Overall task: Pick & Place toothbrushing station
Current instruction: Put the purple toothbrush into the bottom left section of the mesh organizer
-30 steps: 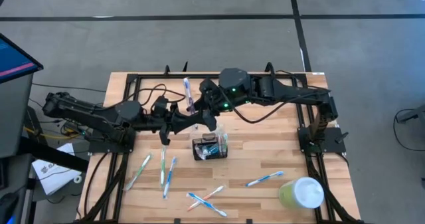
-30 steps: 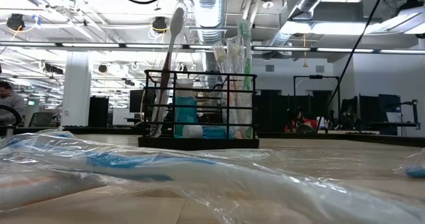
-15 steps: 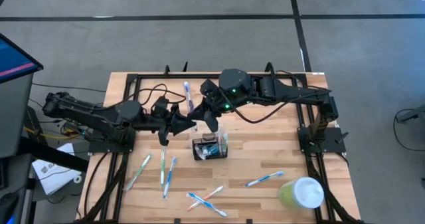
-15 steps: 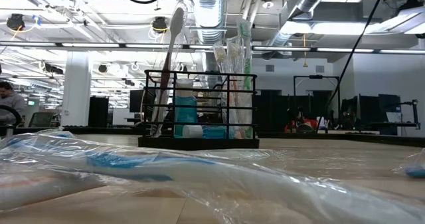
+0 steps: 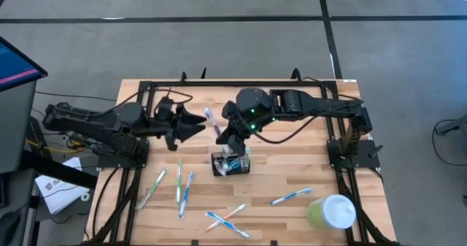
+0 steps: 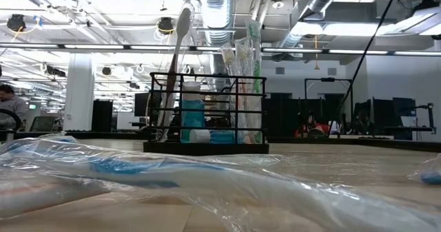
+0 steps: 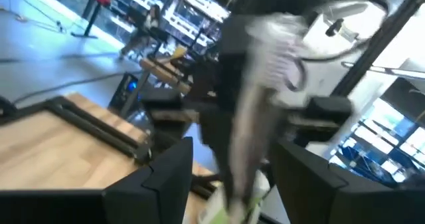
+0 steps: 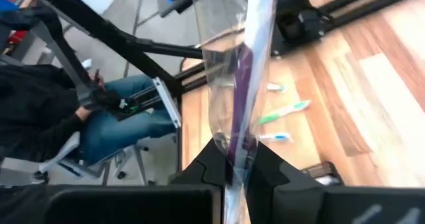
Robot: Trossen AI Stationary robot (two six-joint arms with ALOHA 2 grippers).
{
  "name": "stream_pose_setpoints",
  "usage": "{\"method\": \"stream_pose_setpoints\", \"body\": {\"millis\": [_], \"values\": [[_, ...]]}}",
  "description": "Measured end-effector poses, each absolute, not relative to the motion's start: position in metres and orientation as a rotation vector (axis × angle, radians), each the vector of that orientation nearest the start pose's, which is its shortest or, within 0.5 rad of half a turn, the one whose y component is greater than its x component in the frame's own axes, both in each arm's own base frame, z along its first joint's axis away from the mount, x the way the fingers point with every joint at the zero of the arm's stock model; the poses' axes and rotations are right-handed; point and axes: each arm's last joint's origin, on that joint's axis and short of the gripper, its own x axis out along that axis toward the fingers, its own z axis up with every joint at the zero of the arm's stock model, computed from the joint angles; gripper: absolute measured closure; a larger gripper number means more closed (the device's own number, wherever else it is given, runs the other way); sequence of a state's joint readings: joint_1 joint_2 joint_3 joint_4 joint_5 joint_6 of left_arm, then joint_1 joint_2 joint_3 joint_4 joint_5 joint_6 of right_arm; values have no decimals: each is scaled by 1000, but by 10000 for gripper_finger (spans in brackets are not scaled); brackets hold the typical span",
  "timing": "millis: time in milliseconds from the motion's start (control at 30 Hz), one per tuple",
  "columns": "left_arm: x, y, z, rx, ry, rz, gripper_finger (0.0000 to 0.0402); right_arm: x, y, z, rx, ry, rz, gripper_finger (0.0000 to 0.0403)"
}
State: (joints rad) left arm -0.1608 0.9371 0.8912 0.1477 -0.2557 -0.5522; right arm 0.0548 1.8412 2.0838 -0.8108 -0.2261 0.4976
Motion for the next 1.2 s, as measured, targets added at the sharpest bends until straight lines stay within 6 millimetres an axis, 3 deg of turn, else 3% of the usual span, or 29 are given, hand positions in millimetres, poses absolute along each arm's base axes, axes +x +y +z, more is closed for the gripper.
{"method": "stream_pose_setpoints", "body": {"millis": [400, 1033, 1200], "values": [[253, -22, 381, -510, -51, -40, 208, 390, 32, 422, 551, 670, 122, 384], [250, -22, 389, -512, -94, -68, 214, 386, 28, 418, 560, 718, 98, 384], [260, -22, 383, -512, -89, -58, 223, 386, 28, 418, 560, 716, 99, 384]]}}
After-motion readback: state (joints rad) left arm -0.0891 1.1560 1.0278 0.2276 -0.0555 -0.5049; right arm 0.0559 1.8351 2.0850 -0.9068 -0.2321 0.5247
